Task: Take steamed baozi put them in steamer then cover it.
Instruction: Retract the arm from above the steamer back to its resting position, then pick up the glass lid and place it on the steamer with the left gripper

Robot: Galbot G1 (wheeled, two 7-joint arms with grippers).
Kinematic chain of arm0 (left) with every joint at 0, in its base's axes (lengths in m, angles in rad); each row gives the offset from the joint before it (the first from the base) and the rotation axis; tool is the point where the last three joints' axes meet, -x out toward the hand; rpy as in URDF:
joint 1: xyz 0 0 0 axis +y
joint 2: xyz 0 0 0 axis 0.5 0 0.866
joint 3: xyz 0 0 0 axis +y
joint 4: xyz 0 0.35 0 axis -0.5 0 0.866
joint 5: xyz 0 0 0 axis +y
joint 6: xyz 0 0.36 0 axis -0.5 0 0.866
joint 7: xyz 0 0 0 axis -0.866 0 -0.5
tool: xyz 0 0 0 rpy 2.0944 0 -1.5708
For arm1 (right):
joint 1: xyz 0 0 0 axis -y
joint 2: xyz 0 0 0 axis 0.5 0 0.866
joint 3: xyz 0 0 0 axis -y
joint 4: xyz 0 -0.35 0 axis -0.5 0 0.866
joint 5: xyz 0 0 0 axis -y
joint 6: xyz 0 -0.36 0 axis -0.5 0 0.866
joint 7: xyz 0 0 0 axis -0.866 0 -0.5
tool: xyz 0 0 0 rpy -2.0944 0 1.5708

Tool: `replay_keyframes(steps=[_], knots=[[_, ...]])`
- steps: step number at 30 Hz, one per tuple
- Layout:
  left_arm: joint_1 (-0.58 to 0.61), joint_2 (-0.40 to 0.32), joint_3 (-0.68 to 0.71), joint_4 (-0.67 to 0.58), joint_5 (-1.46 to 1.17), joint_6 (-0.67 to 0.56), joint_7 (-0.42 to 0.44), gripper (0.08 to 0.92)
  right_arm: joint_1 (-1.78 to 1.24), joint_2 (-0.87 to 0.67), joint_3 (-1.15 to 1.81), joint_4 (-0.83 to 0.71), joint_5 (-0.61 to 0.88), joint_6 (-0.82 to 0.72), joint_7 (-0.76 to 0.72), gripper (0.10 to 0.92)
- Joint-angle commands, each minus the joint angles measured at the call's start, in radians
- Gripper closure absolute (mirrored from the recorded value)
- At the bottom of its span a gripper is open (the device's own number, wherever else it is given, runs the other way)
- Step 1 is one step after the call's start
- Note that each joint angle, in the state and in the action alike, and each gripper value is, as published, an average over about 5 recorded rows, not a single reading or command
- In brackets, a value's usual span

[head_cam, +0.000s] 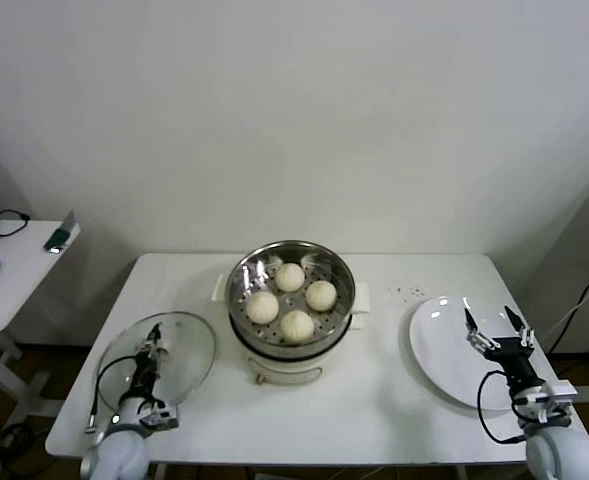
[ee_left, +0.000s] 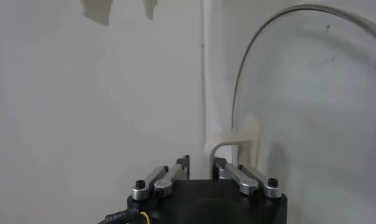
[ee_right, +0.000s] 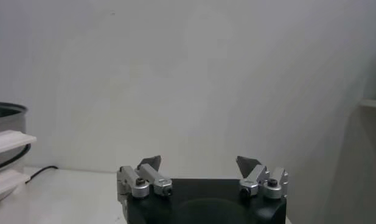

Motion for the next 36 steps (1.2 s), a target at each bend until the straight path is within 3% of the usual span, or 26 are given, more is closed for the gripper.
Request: replay_keyframes(steps=[1, 7, 15, 22, 30, 33, 36], knots=[[0.026, 0.007, -0.01, -0.071, -0.041, -0.011, 0.01, 0.786, 0.006, -0.001, 0.0, -0.01, -0.008, 0.006, -0.003, 0.203], [0.102, 0.025, -0.026, -0.217, -0.055, 0.053, 0.009, 0.849, 0.022, -0.009, -0.003, -0.021, -0.008, 0.01, -0.004, 0.203], [0.24, 0.09, -0.03, -0.542, -0.028, 0.309, 0.019, 0.849, 0.054, -0.032, -0.013, -0.045, -0.009, 0.012, -0.004, 0.203], [0.266, 0.149, -0.026, -0.732, 0.007, 0.438, 0.107, 0.849, 0.088, -0.055, -0.037, -0.069, -0.019, 0.011, -0.003, 0.203], [0.143, 0.294, 0.12, -0.743, -0.025, 0.523, 0.164, 0.849, 0.152, -0.071, -0.092, -0.113, -0.04, 0.013, -0.001, 0.203], [0.009, 0.329, 0.274, -0.732, -0.02, 0.577, 0.213, 0.849, 0.174, -0.072, -0.11, -0.131, -0.051, 0.012, -0.001, 0.203], [-0.159, 0.321, 0.451, -0.714, 0.006, 0.632, 0.297, 0.849, 0.193, -0.07, -0.122, -0.147, -0.058, 0.013, -0.001, 0.203]])
